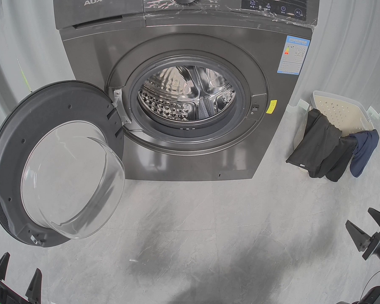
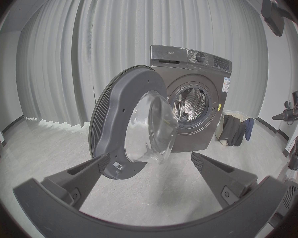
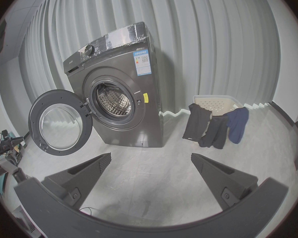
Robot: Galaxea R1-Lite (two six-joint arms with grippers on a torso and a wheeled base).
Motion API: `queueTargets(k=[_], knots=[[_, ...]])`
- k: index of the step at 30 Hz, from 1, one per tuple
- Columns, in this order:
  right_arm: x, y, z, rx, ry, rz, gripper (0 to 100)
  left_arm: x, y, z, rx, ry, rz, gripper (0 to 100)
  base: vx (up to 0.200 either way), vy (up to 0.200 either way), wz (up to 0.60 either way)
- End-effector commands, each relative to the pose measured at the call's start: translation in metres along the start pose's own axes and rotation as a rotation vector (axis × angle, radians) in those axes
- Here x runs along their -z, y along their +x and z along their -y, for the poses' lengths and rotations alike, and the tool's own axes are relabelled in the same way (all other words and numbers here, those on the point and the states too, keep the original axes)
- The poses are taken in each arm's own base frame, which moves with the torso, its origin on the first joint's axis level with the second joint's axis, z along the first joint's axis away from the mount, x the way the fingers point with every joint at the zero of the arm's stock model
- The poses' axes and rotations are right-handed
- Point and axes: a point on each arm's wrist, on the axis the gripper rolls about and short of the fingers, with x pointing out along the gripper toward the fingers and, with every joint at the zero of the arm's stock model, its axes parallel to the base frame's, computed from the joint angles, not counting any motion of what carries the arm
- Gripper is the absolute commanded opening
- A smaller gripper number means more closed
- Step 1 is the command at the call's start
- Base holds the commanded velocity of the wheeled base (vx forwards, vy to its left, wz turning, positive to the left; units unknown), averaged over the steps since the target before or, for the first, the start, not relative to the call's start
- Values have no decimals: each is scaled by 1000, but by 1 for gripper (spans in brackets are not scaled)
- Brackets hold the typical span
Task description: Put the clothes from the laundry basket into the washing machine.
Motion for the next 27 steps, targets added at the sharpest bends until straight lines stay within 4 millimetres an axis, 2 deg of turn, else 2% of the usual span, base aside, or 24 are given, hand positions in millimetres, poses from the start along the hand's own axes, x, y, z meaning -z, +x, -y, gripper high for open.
queueTargets(k=[1,7,9,10,12,16,18,27], knots=[[19,-50,6,77,-8,159,100,5,0,0,-1,-1,1,100,0,0,0],[33,-64,5,103,-29,189,100,5,0,0,-1,-1,1,100,0,0,0],[44,-70,4,110,-43,176,100,5,0,0,-1,-1,1,100,0,0,0],[57,-76,2,109,-54,155,100,5,0,0,-1,-1,1,100,0,0,0],[62,-79,2,97,-48,164,100,5,0,0,2,-1,0,100,0,0,0],[61,-80,3,119,-43,176,100,5,0,0,2,-1,0,100,0,0,0],[66,-79,5,193,-43,132,100,5,0,0,0,-1,0,100,0,0,0],[66,-79,4,183,-65,128,100,5,0,0,-1,-1,0,100,0,0,0]])
